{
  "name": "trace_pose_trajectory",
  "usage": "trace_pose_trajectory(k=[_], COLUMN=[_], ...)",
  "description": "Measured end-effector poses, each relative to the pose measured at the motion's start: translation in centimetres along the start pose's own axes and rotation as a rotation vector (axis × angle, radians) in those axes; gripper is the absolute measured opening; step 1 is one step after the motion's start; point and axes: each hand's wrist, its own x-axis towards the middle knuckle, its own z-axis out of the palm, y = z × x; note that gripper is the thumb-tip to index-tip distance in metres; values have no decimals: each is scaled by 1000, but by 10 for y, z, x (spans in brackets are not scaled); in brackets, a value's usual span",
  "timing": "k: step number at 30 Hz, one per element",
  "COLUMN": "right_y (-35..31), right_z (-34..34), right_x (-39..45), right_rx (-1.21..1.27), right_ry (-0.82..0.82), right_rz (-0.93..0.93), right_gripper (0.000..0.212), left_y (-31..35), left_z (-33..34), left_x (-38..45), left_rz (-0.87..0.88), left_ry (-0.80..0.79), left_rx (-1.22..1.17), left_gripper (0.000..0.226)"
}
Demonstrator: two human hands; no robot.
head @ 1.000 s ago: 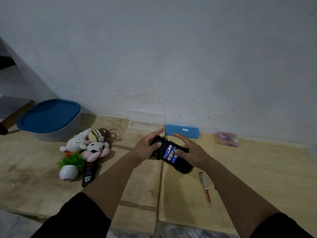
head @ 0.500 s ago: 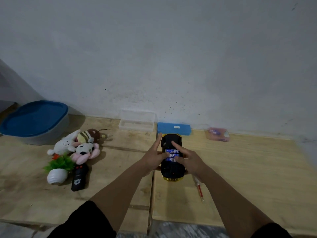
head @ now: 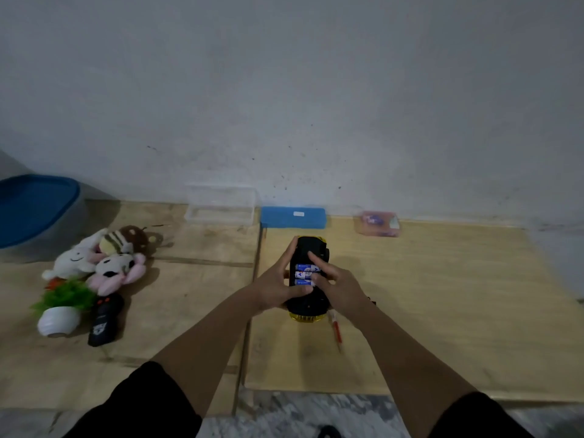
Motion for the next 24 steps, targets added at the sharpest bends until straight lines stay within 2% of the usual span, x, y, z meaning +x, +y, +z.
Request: trace_pose_trajectory(k=[5, 10, 15, 20, 24], right_y=[18, 49, 86, 107, 114], right_z=[-36, -78, -94, -93, -95], right_x=[0, 3, 3, 1, 4], right_rx=[-19, -392, -616, -848, -910], right_ry=[-87, -47, -135, -147, -161], right_rz=[46, 19, 67, 29, -34], right_gripper=[49, 70, 91, 91, 86], left_y=[-6, -16, -25, -31, -34], left_z=[24, 38, 44, 48, 50], left_x=[21, 34, 44, 50, 52], left_rz=[-18, -70, -120, -138, -158], left_ry=[33, 122, 205, 243, 244], left_rx=[-45, -63, -102, -107, -104], left_gripper=[100, 99, 106, 109, 110])
